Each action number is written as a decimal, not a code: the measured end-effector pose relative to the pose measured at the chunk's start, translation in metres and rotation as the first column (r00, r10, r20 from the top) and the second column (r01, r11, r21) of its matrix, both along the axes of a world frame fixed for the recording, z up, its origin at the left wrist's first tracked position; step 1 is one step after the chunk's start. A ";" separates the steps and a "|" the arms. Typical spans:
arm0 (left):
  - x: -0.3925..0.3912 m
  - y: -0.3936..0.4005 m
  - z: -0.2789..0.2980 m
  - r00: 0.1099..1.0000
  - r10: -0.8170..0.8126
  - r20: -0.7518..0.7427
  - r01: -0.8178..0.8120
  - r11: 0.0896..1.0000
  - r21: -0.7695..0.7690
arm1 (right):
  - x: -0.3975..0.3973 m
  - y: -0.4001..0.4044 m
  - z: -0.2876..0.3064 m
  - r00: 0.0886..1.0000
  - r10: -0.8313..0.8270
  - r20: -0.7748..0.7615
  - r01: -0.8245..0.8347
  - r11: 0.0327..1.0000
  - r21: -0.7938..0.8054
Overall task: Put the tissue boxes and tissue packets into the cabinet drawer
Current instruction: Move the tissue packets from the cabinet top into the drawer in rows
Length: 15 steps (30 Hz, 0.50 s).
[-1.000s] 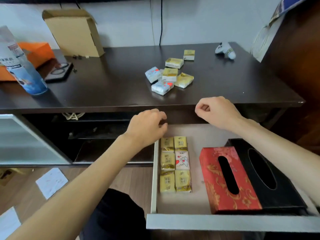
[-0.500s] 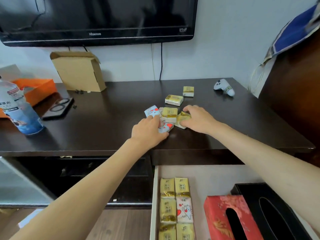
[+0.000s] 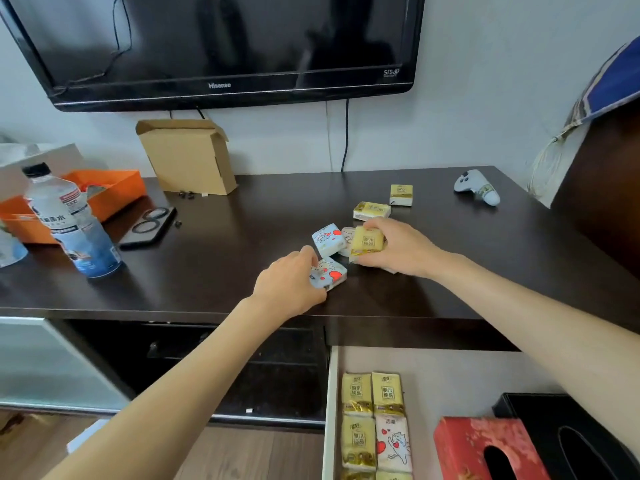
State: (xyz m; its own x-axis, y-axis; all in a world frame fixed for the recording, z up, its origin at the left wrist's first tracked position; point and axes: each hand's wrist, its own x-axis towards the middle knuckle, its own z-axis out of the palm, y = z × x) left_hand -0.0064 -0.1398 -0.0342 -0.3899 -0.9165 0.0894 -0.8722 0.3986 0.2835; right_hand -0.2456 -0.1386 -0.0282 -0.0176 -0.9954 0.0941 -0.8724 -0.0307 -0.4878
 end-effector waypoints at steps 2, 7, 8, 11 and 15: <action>0.006 0.003 0.001 1.000 0.005 -0.015 -0.005 1.000 0.010 | -0.002 0.006 -0.002 0.999 -0.039 0.034 0.042 0.994 -0.105; 0.010 0.020 0.000 0.998 -0.012 0.062 0.003 0.990 0.140 | -0.002 0.042 -0.006 0.981 -0.009 0.194 0.054 0.972 -0.230; 0.009 0.025 0.003 0.997 -0.017 0.079 0.004 0.987 0.159 | 0.000 0.055 -0.005 0.980 0.001 0.198 0.048 0.969 -0.244; 0.012 0.046 0.015 0.998 -0.035 0.060 0.025 0.985 0.168 | 0.005 0.103 -0.004 0.976 0.060 0.209 -0.013 0.976 -0.219; 0.026 0.099 0.010 0.985 -0.105 -0.136 0.137 0.957 0.256 | 0.012 0.184 -0.026 0.968 0.137 0.211 -0.117 0.987 -0.106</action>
